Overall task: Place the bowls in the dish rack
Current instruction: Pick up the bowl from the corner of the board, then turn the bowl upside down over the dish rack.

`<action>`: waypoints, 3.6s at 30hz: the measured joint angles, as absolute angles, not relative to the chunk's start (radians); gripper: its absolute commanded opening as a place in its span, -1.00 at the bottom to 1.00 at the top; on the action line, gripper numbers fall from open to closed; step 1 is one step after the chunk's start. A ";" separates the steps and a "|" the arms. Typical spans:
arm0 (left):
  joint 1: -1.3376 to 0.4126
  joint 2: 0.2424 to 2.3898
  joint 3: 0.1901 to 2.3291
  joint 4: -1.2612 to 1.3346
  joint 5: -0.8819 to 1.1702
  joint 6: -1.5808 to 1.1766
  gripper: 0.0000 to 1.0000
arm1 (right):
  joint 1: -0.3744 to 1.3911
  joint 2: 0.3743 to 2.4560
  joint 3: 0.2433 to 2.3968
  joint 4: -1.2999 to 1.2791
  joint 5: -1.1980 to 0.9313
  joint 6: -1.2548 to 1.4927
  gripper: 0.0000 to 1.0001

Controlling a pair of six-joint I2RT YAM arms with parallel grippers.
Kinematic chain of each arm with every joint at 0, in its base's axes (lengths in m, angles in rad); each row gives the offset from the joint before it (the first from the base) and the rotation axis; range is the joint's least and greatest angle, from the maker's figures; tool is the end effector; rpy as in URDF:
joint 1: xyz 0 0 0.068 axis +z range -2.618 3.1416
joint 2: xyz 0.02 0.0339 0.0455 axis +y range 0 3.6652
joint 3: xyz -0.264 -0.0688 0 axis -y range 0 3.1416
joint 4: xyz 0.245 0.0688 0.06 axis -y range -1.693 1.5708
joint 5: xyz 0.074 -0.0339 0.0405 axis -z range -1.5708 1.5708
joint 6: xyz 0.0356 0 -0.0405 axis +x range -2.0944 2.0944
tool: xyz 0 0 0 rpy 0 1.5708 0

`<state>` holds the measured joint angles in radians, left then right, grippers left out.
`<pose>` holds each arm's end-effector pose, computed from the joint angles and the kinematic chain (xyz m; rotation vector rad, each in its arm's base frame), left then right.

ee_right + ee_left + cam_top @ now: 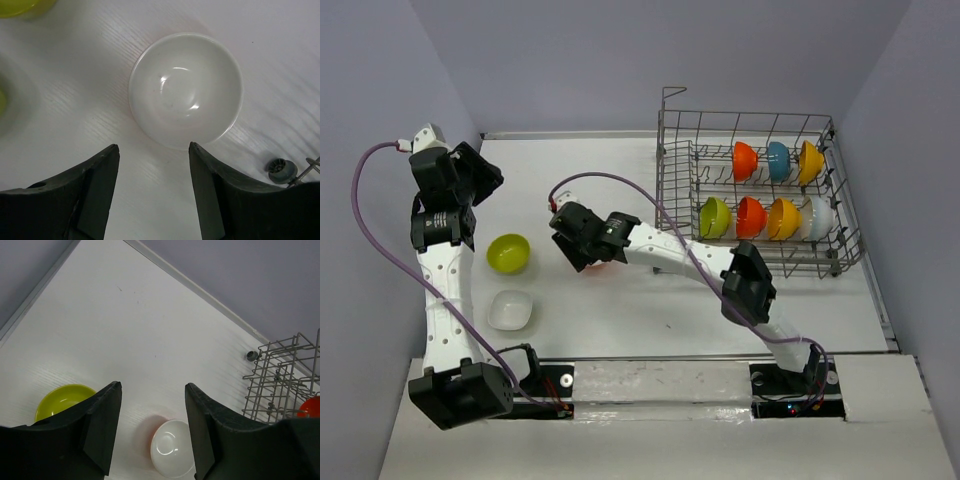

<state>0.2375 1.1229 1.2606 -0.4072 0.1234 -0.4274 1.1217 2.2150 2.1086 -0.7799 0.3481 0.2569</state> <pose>0.2396 0.0535 0.4154 -0.5196 1.7706 -0.2464 0.2265 0.4420 0.2750 -0.8667 2.2356 0.2175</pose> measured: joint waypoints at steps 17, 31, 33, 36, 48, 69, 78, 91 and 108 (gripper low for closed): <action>0.237 1.122 1.242 -0.393 0.141 -0.427 0.25 | 1.122 2.398 2.205 -0.725 0.344 0.232 0.17; 0.237 1.122 1.240 -0.392 0.154 -0.427 0.25 | 1.122 2.447 2.241 -0.721 0.360 0.229 -0.01; 0.237 1.122 1.237 -0.393 0.154 -0.427 0.25 | 1.122 2.451 2.244 -0.718 0.360 0.227 -0.03; 0.237 1.122 1.237 -0.392 0.155 -0.427 0.24 | 1.122 2.451 2.246 -0.717 0.361 0.225 -0.06; 0.237 1.122 1.237 -0.392 0.159 -0.427 0.24 | 1.122 2.477 2.259 -0.706 0.367 0.220 -0.17; 0.237 1.123 1.205 -0.361 0.186 -0.427 0.23 | 1.111 2.109 2.283 -0.749 0.287 0.235 -0.98; 0.237 1.123 1.204 -0.329 0.230 -0.432 0.22 | 0.656 1.437 1.951 -0.362 0.236 0.363 -0.98; 0.205 1.138 1.204 -0.322 0.240 -0.431 0.22 | 0.149 1.689 1.503 0.224 -0.405 0.987 -0.98; 0.197 1.138 1.192 -0.309 0.245 -0.428 0.22 | 0.100 2.039 1.578 0.841 -0.754 1.557 -0.98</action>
<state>0.1967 1.1378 1.1915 -0.3088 0.2447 -0.4278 0.1001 2.0392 1.5780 0.8410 -0.7540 1.5566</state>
